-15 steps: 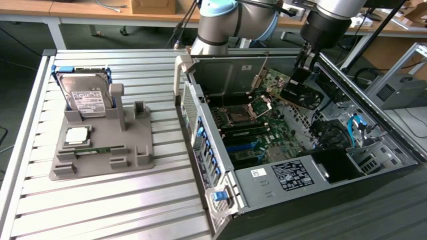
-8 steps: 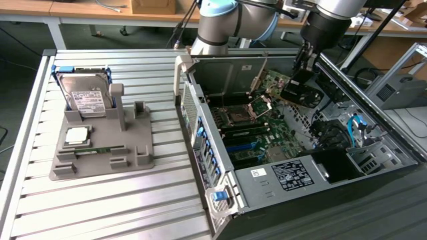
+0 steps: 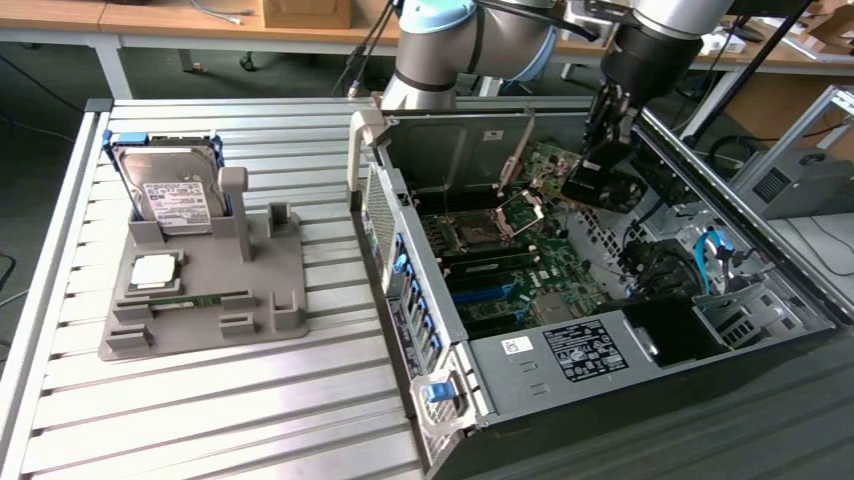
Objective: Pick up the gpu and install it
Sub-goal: 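Insert the gpu into the slot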
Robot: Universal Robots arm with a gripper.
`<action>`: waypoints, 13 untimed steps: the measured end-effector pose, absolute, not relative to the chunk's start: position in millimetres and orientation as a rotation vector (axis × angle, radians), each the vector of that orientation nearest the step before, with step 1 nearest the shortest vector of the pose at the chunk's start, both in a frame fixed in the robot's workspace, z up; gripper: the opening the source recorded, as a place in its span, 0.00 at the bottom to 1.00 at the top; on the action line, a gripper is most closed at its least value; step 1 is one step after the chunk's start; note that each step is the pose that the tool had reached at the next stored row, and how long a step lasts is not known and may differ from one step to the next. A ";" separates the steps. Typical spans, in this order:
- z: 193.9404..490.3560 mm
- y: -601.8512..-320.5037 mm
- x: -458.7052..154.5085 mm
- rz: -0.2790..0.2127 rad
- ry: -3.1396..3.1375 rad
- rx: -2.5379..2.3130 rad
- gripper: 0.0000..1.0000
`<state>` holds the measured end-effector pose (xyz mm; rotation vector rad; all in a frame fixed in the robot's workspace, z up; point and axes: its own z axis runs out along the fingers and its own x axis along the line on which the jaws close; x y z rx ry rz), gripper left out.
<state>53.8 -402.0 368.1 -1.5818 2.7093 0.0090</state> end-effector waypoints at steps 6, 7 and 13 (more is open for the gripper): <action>368.1 -402.0 53.7 0.009 2.652 -1.676 0.27; 368.1 -402.0 53.7 0.009 2.644 -1.690 0.27; 368.1 -402.0 53.7 0.009 2.579 -1.788 0.27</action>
